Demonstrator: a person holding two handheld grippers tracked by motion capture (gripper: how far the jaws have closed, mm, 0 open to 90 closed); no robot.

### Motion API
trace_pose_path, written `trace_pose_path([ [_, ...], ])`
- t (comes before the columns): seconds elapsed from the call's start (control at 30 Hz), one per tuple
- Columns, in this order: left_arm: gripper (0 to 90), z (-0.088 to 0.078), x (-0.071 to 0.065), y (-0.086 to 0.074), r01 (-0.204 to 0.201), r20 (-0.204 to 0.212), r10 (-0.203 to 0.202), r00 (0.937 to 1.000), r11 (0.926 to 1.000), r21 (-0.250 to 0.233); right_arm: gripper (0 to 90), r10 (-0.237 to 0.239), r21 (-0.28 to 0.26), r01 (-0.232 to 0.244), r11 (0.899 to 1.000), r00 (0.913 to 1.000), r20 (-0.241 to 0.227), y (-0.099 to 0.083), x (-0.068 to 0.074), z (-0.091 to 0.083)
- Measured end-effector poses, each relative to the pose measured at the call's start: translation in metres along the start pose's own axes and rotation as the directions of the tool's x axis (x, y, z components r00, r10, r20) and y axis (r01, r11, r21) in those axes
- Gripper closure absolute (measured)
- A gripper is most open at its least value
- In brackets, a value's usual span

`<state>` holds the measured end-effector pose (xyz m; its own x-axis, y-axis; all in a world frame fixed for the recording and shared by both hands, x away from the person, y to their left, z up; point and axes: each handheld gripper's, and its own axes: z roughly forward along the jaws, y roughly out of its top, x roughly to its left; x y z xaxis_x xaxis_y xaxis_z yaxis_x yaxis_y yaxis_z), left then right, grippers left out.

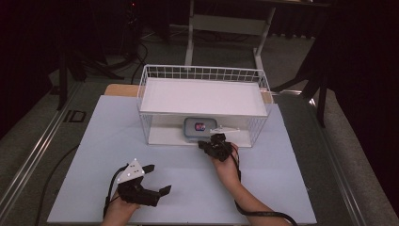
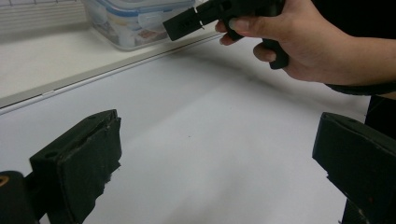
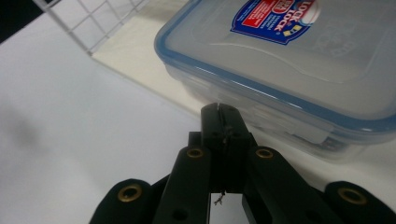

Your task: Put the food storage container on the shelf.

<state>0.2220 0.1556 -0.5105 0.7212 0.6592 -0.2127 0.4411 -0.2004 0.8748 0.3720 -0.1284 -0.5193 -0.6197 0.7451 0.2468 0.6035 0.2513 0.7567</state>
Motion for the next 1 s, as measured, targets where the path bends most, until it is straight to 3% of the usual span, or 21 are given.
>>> trace_pose_path([
  [0.2, 2.3, 0.000, -0.001, 0.000, -0.002, 0.004, 0.002, 1.0000, 1.0000, -0.001, 90.0, -0.001, 0.001, 0.001, 1.000, 0.9997, 0.026, 0.005, -0.006, 0.005],
  [0.23, 2.3, 0.000, -0.001, 0.000, -0.003, 0.001, 0.003, 1.0000, 1.0000, -0.001, 90.0, 0.018, -0.002, -0.018, 1.000, 0.9993, 0.032, 0.007, -0.008, 0.007],
  [0.6, 2.3, -0.001, -0.001, -0.001, -0.007, 0.002, 0.007, 1.0000, 1.0000, 0.000, 90.0, 0.037, -0.034, -0.036, 0.999, 0.9990, 0.027, 0.017, -0.012, 0.018],
  [0.73, 2.3, -0.001, -0.001, -0.001, -0.002, 0.007, 0.002, 1.0000, 1.0000, -0.002, 90.0, 0.081, -0.027, -0.080, 0.996, 0.9962, 0.033, 0.020, -0.012, 0.021],
  [0.8, 2.3, -0.001, -0.001, -0.001, -0.001, 0.009, 0.001, 1.0000, 1.0000, -0.006, 90.0, 0.094, -0.033, -0.094, 0.995, 0.9955, 0.008, 0.021, -0.013, 0.023],
  [0.9, 2.3, -0.001, 0.000, -0.001, -0.007, 0.008, 0.007, 0.9999, 1.0000, -0.003, 90.0, 0.102, -0.047, -0.100, 0.994, 0.9940, 0.040, 0.023, -0.015, 0.025],
  [0.93, 2.3, 0.000, -0.001, -0.001, -0.005, 0.011, 0.005, 0.9999, 1.0000, -0.002, 90.0, 0.110, -0.041, -0.109, 0.993, 0.9937, 0.019, 0.024, -0.015, 0.026],
  [1.0, 2.4, 0.000, -0.001, -0.001, -0.010, 0.011, 0.010, 0.9999, 1.0000, -0.001, 90.0, 0.114, -0.052, -0.112, 0.992, 0.9926, 0.041, 0.026, -0.016, 0.027],
])
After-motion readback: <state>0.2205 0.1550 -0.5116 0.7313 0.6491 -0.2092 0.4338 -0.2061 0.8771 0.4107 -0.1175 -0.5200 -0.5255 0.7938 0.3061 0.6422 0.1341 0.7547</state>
